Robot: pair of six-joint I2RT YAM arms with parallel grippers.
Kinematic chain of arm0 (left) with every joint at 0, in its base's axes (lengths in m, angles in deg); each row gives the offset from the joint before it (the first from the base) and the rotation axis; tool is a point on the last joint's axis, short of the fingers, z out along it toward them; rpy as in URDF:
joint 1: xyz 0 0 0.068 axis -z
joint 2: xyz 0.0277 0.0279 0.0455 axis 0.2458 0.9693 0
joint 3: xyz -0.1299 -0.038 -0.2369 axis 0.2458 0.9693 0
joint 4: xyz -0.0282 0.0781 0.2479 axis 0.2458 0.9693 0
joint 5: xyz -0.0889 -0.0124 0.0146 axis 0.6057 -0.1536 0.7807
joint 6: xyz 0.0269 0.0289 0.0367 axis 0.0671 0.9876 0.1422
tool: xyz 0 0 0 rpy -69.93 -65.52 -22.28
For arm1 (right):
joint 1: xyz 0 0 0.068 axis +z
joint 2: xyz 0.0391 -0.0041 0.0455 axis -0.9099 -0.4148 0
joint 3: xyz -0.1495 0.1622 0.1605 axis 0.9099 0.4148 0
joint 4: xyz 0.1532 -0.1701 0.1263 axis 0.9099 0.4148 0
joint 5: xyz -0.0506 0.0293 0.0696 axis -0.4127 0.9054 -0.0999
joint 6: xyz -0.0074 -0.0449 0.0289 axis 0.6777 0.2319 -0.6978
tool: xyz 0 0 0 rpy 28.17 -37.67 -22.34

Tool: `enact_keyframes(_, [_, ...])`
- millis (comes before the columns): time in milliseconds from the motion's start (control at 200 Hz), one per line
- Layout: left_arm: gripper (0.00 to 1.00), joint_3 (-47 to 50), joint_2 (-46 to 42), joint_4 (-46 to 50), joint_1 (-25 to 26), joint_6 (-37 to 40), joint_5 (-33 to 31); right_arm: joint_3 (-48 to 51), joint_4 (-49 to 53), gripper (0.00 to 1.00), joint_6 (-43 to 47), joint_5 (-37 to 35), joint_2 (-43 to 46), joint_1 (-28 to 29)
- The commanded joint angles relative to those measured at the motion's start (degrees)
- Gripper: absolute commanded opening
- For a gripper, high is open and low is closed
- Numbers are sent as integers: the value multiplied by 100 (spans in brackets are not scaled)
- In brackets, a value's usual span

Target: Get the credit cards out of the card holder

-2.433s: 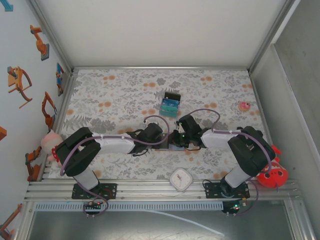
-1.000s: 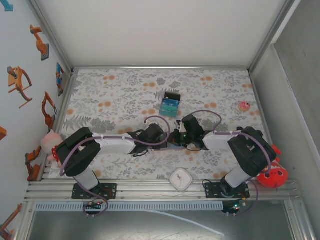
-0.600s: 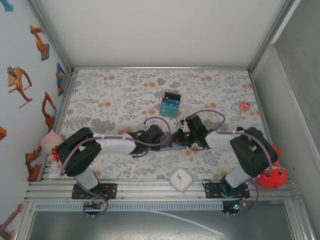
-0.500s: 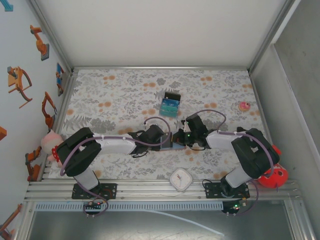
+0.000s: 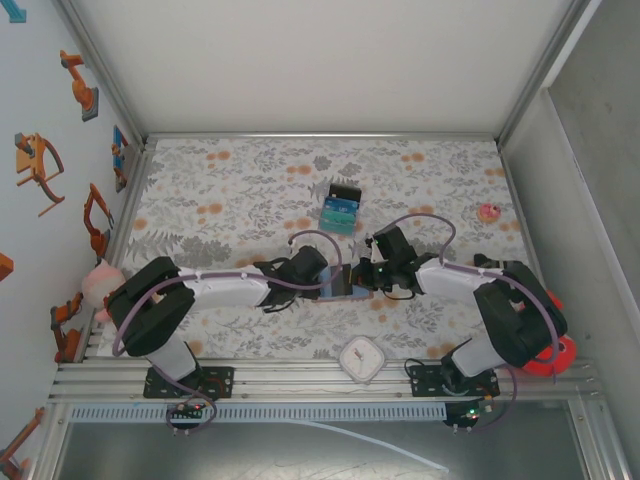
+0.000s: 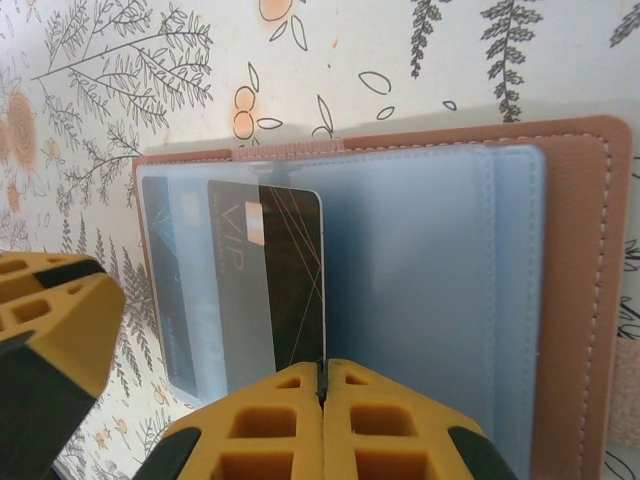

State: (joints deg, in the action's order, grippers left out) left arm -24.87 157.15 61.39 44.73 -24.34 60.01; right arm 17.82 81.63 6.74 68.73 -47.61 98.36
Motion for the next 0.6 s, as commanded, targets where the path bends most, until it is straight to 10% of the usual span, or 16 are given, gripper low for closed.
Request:
enact_keyframes(0, [25, -458, -53, -48, 22, 437, -50, -147, 246, 0, 145, -56, 40, -29])
enact_keyframes(596, [15, -1108, 1170, -341, 89, 378, 756, -129, 169, 0, 64, 66, 6, -34])
